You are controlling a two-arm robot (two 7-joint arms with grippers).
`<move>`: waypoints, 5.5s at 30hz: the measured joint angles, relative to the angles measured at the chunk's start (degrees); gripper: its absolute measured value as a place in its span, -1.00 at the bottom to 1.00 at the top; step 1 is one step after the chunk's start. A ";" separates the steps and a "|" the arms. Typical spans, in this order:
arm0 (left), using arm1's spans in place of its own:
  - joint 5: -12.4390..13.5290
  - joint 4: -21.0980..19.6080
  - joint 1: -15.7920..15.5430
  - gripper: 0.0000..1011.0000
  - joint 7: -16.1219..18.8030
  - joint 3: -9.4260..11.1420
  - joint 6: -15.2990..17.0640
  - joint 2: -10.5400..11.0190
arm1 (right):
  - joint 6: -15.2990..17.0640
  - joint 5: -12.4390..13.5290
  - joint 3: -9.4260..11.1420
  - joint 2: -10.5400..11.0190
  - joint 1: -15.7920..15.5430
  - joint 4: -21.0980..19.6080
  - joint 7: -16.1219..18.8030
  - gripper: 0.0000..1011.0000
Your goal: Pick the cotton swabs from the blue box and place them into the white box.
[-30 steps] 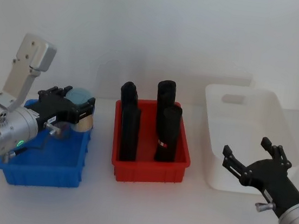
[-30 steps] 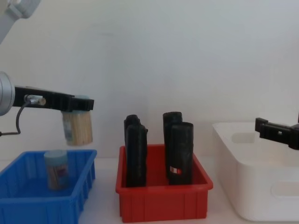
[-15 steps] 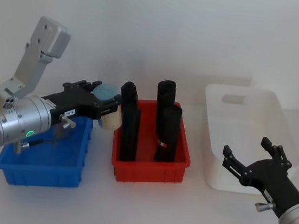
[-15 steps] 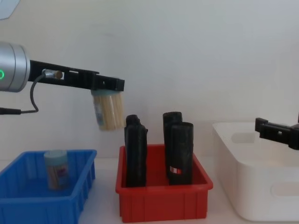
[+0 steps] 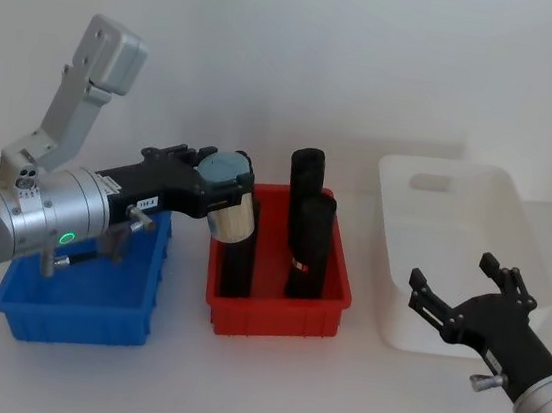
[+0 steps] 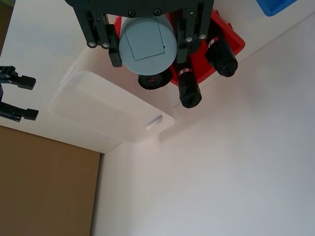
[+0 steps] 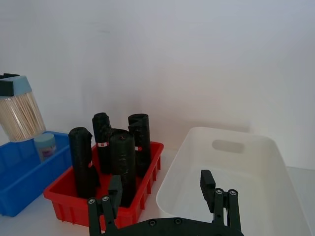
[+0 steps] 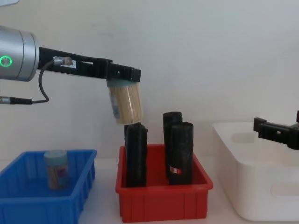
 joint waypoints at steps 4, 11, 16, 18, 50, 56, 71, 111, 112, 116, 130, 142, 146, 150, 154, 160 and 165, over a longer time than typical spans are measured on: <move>-0.17 -0.05 -0.19 0.33 -0.60 0.06 0.19 -0.07 | 0.36 -0.44 -0.08 0.18 0.03 -0.44 1.47 0.98; -0.37 -0.11 -0.43 0.33 -1.22 0.12 0.41 -0.14 | 1.73 -1.51 -0.46 0.40 0.60 -1.44 4.93 0.98; -0.47 -0.14 -0.54 0.33 -1.53 0.15 0.50 -0.17 | 3.51 -2.80 -0.98 0.27 1.73 -2.28 8.52 0.98; -0.50 -0.15 -0.57 0.33 -1.62 0.17 0.53 -0.18 | 4.13 -3.26 -1.14 0.15 2.17 -2.47 9.57 0.98; -0.62 -0.17 -0.73 0.33 -2.06 0.20 0.66 -0.24 | 15.82 -13.87 -5.51 -7.70 17.55 4.42 24.76 0.98; -0.62 -0.17 -0.73 0.33 -2.09 0.20 0.66 -0.24 | 17.20 -15.03 -6.53 -9.15 19.22 5.97 25.72 0.98; -0.61 -0.17 -0.73 0.33 -2.09 0.20 0.66 -0.24 | 19.82 -15.58 -8.47 -12.44 21.90 9.36 24.58 0.98; -0.62 -0.16 -0.73 0.73 -2.06 0.21 0.65 -0.23 | 22.03 -16.71 -11.21 -17.57 26.59 16.53 20.08 0.26; -0.62 -0.16 -0.72 0.76 -2.07 0.21 0.65 -0.24 | 22.03 -16.73 -11.23 -17.59 26.61 16.56 20.07 0.26; -0.62 -0.16 -0.72 0.97 -2.08 0.21 0.65 -0.24 | 22.03 -16.82 -11.31 -17.63 26.72 16.71 19.95 0.26; -0.61 -0.16 -0.72 0.99 -2.09 0.20 0.65 -0.24 | 21.83 -16.83 -11.18 -16.98 26.00 15.55 18.10 0.26; -0.61 -0.16 -0.73 0.99 -2.09 0.21 0.66 -0.24 | 21.69 -14.09 -9.58 -14.71 23.38 11.69 14.50 0.26; -0.61 -0.16 -0.72 0.99 -2.08 0.21 0.66 -0.24 | 21.62 -12.64 -8.55 -13.56 22.31 10.14 12.68 0.26; -0.61 -0.16 -0.72 0.99 -2.09 0.21 0.66 -0.24 | 21.48 -11.26 -7.55 -12.54 21.48 8.96 11.09 0.26; -0.61 -0.16 -0.72 0.99 -2.08 0.20 0.66 -0.24 | 21.24 -10.09 -6.45 -11.43 20.70 7.86 9.64 0.26; -0.61 -0.16 -0.73 0.99 -2.08 0.21 0.66 -0.24 | 20.68 -8.29 -4.63 -9.74 19.65 6.77 6.87 0.26; -0.62 -0.16 -0.73 0.99 -2.08 0.21 0.66 -0.24 | 20.23 -7.35 -3.20 -8.57 19.14 6.63 4.84 0.26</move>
